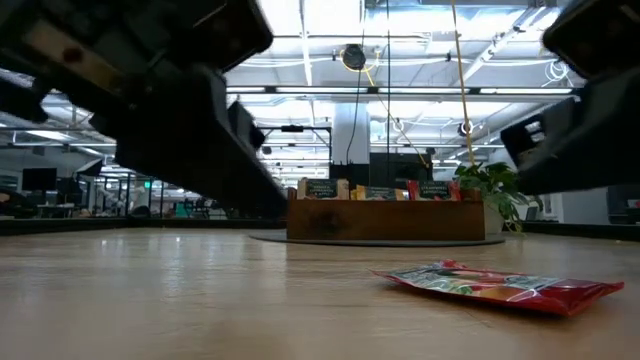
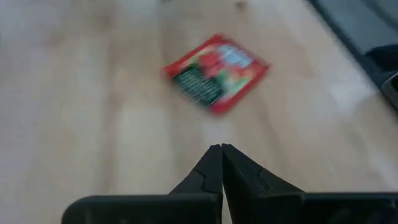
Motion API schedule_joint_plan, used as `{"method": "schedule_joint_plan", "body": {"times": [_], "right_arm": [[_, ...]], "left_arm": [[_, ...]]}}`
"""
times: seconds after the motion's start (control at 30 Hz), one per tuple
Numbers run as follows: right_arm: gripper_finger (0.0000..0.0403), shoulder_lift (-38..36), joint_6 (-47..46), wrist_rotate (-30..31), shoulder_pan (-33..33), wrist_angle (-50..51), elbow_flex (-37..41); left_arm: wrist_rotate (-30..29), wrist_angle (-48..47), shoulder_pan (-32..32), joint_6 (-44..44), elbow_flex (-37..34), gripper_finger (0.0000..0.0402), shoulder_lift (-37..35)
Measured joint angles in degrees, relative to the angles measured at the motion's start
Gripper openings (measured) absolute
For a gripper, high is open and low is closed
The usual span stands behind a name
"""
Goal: Pick & Place Tea
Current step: Put the red tea packet into the right section of the wooden organizer
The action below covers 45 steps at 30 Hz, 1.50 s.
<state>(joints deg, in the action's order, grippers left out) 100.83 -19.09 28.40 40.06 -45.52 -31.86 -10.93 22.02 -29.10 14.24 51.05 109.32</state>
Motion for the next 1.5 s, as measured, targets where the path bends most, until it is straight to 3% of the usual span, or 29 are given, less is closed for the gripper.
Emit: {"method": "schedule_joint_plan", "body": {"times": [0.13,0.2,0.33,0.6,1.0,1.2,1.33,1.5], "right_arm": [[0.0000,0.0,-1.9,-0.7,-1.3,0.7,0.0],[0.0000,0.0,-2.8,-5.6,-1.5,1.3,0.0],[0.0000,0.0,-1.9,-15.2,-1.0,0.1,-0.1],[0.0000,2.6,3.8,-16.7,-0.6,1.1,-4.5],[0.0000,8.4,-0.4,-19.7,-5.6,2.4,-6.6],[0.0000,8.5,-1.3,-19.2,-5.6,2.2,-6.6],[0.0000,8.5,-2.8,-14.9,-5.6,2.2,-6.6],[0.0000,8.5,-4.1,-14.6,-5.6,2.6,-6.6]], "left_arm": [[4.4,0.0,-0.1,-0.9,5.3,0.0005,3.9],[6.7,-0.6,-0.1,-2.3,8.5,0.0010,5.8],[5.9,-7.1,-0.2,-4.9,13.9,0.0004,8.2],[5.8,-10.3,1.3,-2.9,15.6,0.0017,9.3],[5.9,-13.0,1.9,-0.2,15.6,0.0006,9.3],[3.3,-11.7,3.5,0.6,15.6,0.0015,10.4],[0.5,-11.7,4.3,2.5,15.6,0.0017,10.4],[-1.3,-11.8,4.5,2.5,15.6,0.0004,10.4]]}}
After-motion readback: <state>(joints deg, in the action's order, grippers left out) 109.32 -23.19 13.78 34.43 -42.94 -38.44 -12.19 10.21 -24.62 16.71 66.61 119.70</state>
